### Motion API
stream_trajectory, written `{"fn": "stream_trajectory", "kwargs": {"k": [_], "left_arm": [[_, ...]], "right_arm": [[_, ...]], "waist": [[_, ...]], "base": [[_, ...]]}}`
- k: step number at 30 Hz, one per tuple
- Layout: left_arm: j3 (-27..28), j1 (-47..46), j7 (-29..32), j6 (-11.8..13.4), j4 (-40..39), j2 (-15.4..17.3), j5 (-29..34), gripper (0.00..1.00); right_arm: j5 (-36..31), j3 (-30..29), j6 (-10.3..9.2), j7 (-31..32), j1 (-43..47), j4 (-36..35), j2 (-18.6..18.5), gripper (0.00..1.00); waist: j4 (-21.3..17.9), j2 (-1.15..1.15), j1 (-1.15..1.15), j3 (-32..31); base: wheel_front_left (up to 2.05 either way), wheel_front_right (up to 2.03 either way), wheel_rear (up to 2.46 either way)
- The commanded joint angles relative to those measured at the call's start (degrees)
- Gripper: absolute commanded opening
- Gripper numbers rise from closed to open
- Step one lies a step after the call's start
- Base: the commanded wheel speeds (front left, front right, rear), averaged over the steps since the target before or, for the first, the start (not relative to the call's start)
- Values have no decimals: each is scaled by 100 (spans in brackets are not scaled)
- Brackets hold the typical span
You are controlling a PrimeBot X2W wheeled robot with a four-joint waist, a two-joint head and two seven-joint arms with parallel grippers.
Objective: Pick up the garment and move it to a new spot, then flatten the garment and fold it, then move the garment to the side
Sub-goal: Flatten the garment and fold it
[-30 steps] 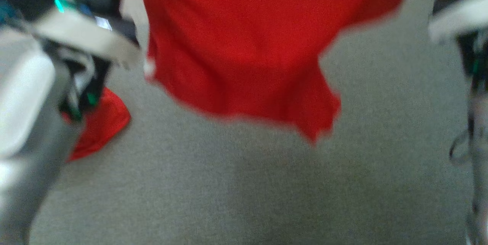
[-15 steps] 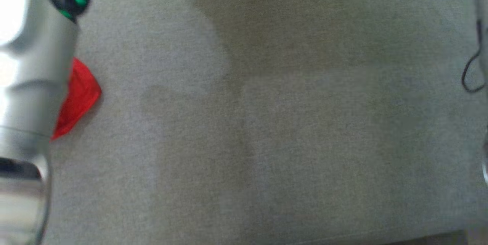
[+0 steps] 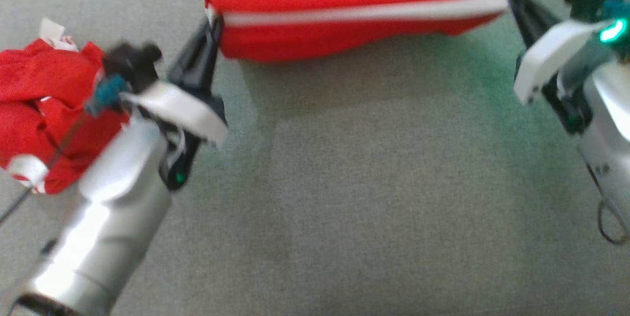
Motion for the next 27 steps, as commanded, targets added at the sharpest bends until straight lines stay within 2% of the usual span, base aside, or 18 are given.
{"fn": "stream_trajectory", "kwargs": {"k": [1, 10, 14, 18, 22, 27], "left_arm": [[91, 8, -87, 13, -191, 309, -39, 0], [-330, 995, -130, 36, -496, 344, 112, 0], [-357, 1384, -136, 143, -648, 337, 147, 0], [-394, 1741, -139, 211, -833, 341, 151, 0], [-390, 2262, -141, 384, -1222, 376, 130, 0], [-369, 2937, -142, 724, -2016, 521, 163, 0]], "right_arm": [[248, 267, -5, 154, 160, -277, -303, 0], [1394, 1628, -5, 909, 825, -1195, -1571, 0], [1811, 2095, -5, 1193, 1037, -1562, -1992, 0], [2114, 2371, -5, 1368, 1228, -1824, -2253, 0], [2492, 2634, -5, 1542, 1540, -2192, -2591, 0], [2970, 2736, -5, 1718, 1987, -2661, -3072, 0]], "waist": [[62, 0, 1, -168], [105, 0, 1, -766], [48, 0, 1, -1055], [-6, 0, 1, -1301], [-76, 0, 1, -1618], [-136, 0, 1, -1829]], "base": [[0, 0, 0], [0, 0, 0], [0, 0, 0], [0, 0, 0], [0, 0, 0], [0, 0, 0]]}}
